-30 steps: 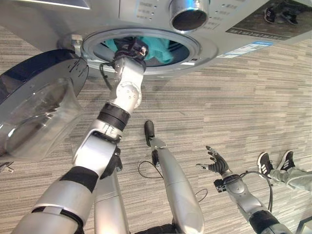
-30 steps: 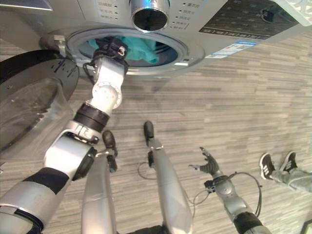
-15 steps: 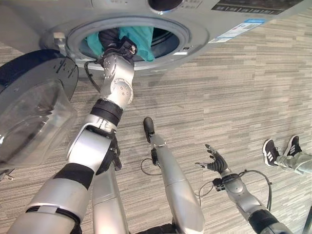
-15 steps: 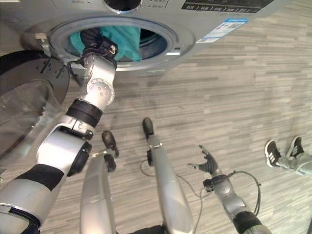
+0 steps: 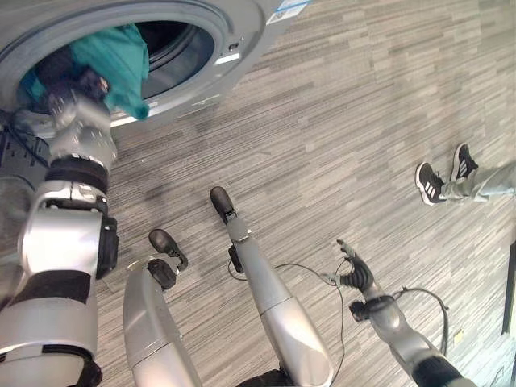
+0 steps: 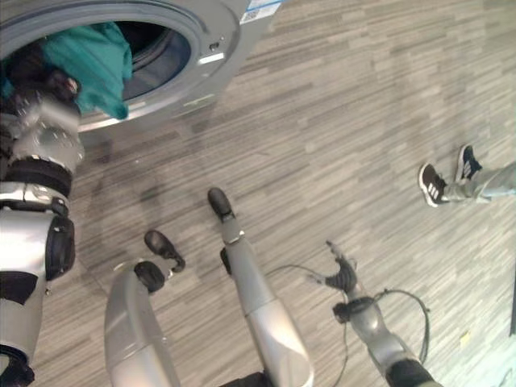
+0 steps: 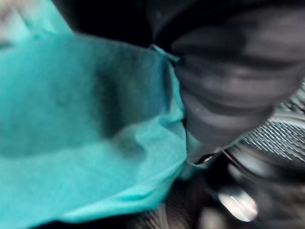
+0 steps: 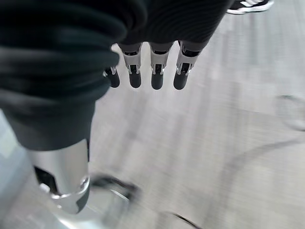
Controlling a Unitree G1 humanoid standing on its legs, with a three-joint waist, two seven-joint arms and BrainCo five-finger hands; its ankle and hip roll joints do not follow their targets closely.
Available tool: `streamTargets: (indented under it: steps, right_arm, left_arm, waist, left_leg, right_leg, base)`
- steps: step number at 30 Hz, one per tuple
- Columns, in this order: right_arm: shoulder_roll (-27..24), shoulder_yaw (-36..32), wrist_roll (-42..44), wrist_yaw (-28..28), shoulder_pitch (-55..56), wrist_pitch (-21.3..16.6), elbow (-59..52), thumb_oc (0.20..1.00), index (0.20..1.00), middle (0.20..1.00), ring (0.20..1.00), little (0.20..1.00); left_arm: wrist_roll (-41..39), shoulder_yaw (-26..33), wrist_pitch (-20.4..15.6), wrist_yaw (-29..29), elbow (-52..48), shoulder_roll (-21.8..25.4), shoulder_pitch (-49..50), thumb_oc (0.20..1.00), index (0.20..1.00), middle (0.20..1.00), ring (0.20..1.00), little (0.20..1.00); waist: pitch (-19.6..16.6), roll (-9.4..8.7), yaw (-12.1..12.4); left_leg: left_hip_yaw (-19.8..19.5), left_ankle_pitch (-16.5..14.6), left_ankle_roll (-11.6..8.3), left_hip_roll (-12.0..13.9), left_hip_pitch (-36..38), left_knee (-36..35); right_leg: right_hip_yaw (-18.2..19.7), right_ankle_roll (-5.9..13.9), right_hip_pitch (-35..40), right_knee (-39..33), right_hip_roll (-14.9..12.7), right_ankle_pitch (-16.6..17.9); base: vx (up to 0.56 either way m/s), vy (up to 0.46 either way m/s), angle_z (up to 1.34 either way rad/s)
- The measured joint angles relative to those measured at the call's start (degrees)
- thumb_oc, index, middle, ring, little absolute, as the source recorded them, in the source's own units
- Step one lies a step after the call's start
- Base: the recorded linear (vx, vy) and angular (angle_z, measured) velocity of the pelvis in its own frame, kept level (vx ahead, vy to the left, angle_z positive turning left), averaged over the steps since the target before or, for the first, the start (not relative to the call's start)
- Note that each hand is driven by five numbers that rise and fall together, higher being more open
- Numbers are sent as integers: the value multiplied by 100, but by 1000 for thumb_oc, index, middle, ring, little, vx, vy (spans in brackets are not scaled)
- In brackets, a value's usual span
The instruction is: Grab the laundry basket,head to the washer,open it,put in the laundry and shut it.
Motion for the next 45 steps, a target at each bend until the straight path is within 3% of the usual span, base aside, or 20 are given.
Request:
streamTargets:
  steps: [1, 2, 4, 6, 7, 13, 17, 19, 25, 30, 39, 41, 45]
  right_arm:
    - [15, -15, -20, 6, 48, -3, 36, 1000, 1000, 1000, 1000, 1000]
    - [15, -60, -20, 3, 84, -7, 49, 1000, 1000, 1000, 1000, 1000]
    - [-186, -214, -22, 0, 200, 73, -243, 1000, 1000, 1000, 1000, 1000]
    - [-192, -301, -25, -6, 94, 6, -269, 1000, 1000, 1000, 1000, 1000]
    - [-211, -362, -27, -35, 40, -16, -290, 1000, 1000, 1000, 1000, 1000]
    - [-276, -538, -133, -170, -7, -47, -296, 1000, 1000, 1000, 1000, 1000]
    - [-370, -564, -141, -280, -201, -53, -302, 1000, 1000, 1000, 1000, 1000]
    - [-490, -557, -213, -330, -230, -58, -344, 1000, 1000, 1000, 1000, 1000]
    - [-491, -501, -252, -377, -307, -132, -338, 1000, 1000, 1000, 1000, 1000]
    - [-519, 129, -311, -365, -638, -137, -161, 1000, 1000, 1000, 1000, 1000]
    - [-498, 297, -347, -243, -819, -132, 119, 1000, 1000, 1000, 1000, 1000]
    - [-425, 432, -347, -222, -839, -108, 282, 1000, 1000, 1000, 1000, 1000]
    - [-358, 514, -349, -133, -861, -80, 369, 1000, 1000, 1000, 1000, 1000]
  left_arm:
    - [-193, -303, -314, -404, -365, 110, -52, 611, 611, 611, 611, 611]
    - [-192, -484, -439, -395, -606, 147, 92, 1000, 1000, 1000, 1000, 1000]
    - [-125, -436, -605, -9, -430, -275, 166, 1000, 1000, 1000, 1000, 1000]
    - [-109, -631, -590, 66, -173, -383, 47, 1000, 1000, 1000, 1000, 1000]
    - [103, -913, -470, 74, 127, -370, 5, 1000, 1000, 1000, 1000, 1000]
    - [779, -1173, 27, -147, 137, -457, 527, 1000, 1000, 1000, 1000, 1000]
    - [1134, -1507, 269, -368, 289, -489, 547, 1000, 1000, 1000, 1000, 1000]
    - [1492, -1843, 372, -526, 379, -540, 582, 1000, 1000, 1000, 1000, 1000]
    - [1918, -1797, 501, -605, 463, -690, 777, 1000, 1000, 1000, 1000, 1000]
    - [1946, -1545, 530, -793, 600, -1174, 1098, 1000, 1000, 1000, 1000, 1000]
    - [1940, -1324, 624, -928, 921, -1102, 1558, 1000, 1000, 1000, 1000, 1000]
    - [1952, -1285, 638, -1014, 991, -1186, 1802, 1000, 1000, 1000, 1000, 1000]
    - [1956, -933, 726, -1100, 1056, -1240, 2200, 1000, 1000, 1000, 1000, 1000]
  waist:
    - [3, 3, -2]
    - [11, 6, -19]
    - [46, 59, 206]
    - [74, 110, 180]
    - [99, 161, 227]
    - [223, 508, 589]
    - [246, 568, 645]
    - [246, 712, 606]
    - [245, 712, 592]
    - [248, 697, 402]
    - [228, 635, 412]
    - [227, 630, 337]
    - [228, 613, 399]
  left_leg:
    - [-24, -1, 12, -16, -109, 41]
    - [-29, -7, 21, -18, -142, 79]
    - [-200, -33, -22, -95, -107, 209]
    - [-337, -37, -29, -209, -48, 160]
    - [-390, -36, -29, -260, -21, 137]
    - [-453, 97, -108, -480, -70, -28]
    - [-584, 229, -164, -616, -190, -85]
    - [-719, 314, -208, -760, -254, -200]
    - [-807, 389, -194, -823, -248, -197]
    - [-1072, 599, -254, -1053, -11, -408]
    - [-1295, 1194, -450, -1278, 710, -1571]
    - [-1477, 1448, -550, -1442, 1181, -2047]
    - [-1601, 1603, -648, -1507, 1732, -2492]
  right_leg:
    - [-6, 25, -94, 45, -12, 12]
    - [-5, 40, -132, 80, -9, 6]
    - [-121, 8, -129, 342, -70, -117]
    - [-266, -44, -70, 427, -123, -215]
    - [-357, -71, -66, 537, -191, -303]
    - [-451, -148, -266, 831, -384, -450]
    - [-576, -179, -388, 963, -494, -512]
    - [-731, -204, -398, 938, -609, -541]
    - [-817, -239, -394, 1069, -664, -582]
    - [-1097, -305, -95, 1078, -877, -634]
    - [-1373, -461, 618, 296, -1068, -430]
    - [-1615, -531, 1049, 160, -1227, -426]
    - [-1744, -594, 1516, -7, -1278, -473]
  base:
    - [5, -79, 0]
    - [7, -77, -6]
    - [-15, -62, -1]
    - [-31, -30, 32]
    - [-33, 18, 37]
    - [-47, 2, 22]
    - [-47, -46, 26]
    - [-39, -31, 41]
    - [-29, -46, 12]
    - [-62, -71, 31]
    - [-48, -76, 24]
    - [-25, -75, 54]
    - [-9, -76, 26]
